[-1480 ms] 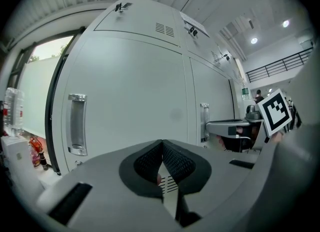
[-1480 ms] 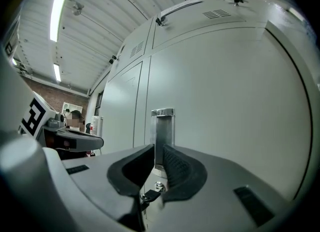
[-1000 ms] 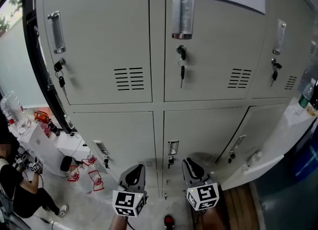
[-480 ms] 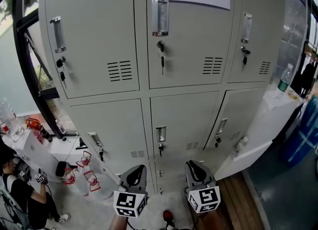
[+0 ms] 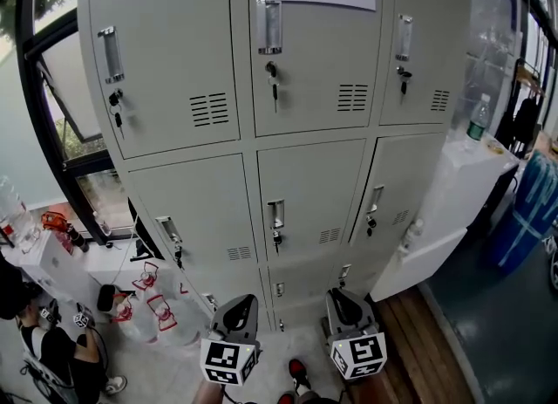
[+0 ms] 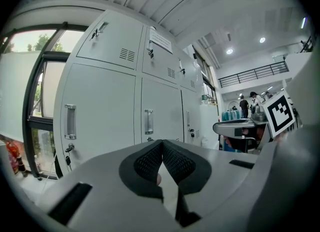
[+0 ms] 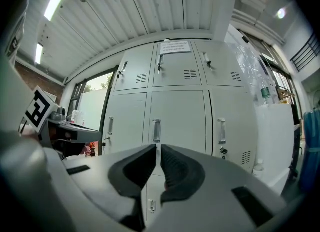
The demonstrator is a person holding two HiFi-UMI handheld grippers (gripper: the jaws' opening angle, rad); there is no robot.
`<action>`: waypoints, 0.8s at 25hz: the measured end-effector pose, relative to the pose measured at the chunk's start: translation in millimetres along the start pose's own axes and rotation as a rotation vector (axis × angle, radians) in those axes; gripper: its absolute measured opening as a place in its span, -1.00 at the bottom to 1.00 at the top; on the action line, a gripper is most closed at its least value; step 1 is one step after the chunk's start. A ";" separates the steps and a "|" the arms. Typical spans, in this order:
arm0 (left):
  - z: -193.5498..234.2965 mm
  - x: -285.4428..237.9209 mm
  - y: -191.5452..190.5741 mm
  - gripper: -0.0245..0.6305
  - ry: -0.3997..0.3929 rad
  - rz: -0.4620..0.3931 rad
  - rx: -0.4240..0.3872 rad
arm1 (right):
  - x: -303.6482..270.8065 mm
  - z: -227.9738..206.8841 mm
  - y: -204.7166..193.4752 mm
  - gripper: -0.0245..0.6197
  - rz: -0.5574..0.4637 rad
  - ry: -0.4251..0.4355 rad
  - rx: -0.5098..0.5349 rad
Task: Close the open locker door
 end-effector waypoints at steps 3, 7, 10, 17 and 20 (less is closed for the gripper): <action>-1.7 9.7 -2.3 -0.86 -0.008 0.007 -0.002 | 9.4 6.8 -0.9 -0.81 0.001 -0.008 -0.006; -2.5 17.7 -2.0 -0.86 -0.009 0.006 0.000 | 16.1 13.7 0.8 -0.82 0.006 -0.002 -0.007; -2.2 21.2 -0.9 -0.86 -0.013 0.003 -0.004 | 18.5 17.4 0.8 -0.82 0.006 -0.004 -0.004; -1.4 24.0 0.3 -0.86 -0.013 -0.008 -0.003 | 19.6 20.8 3.6 -0.82 -0.001 -0.007 0.000; -1.2 24.2 0.3 -0.86 -0.015 -0.012 -0.004 | 19.8 21.0 3.9 -0.82 -0.002 -0.008 0.000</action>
Point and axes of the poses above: the fingertips, and each gripper's own axes: x backward along the fingers, z to its left, y out of its top, the point moved 5 cm from there along x, backward along the fingers, and after that the axes turned 11 degrees about -z, right-handed, at the moved point
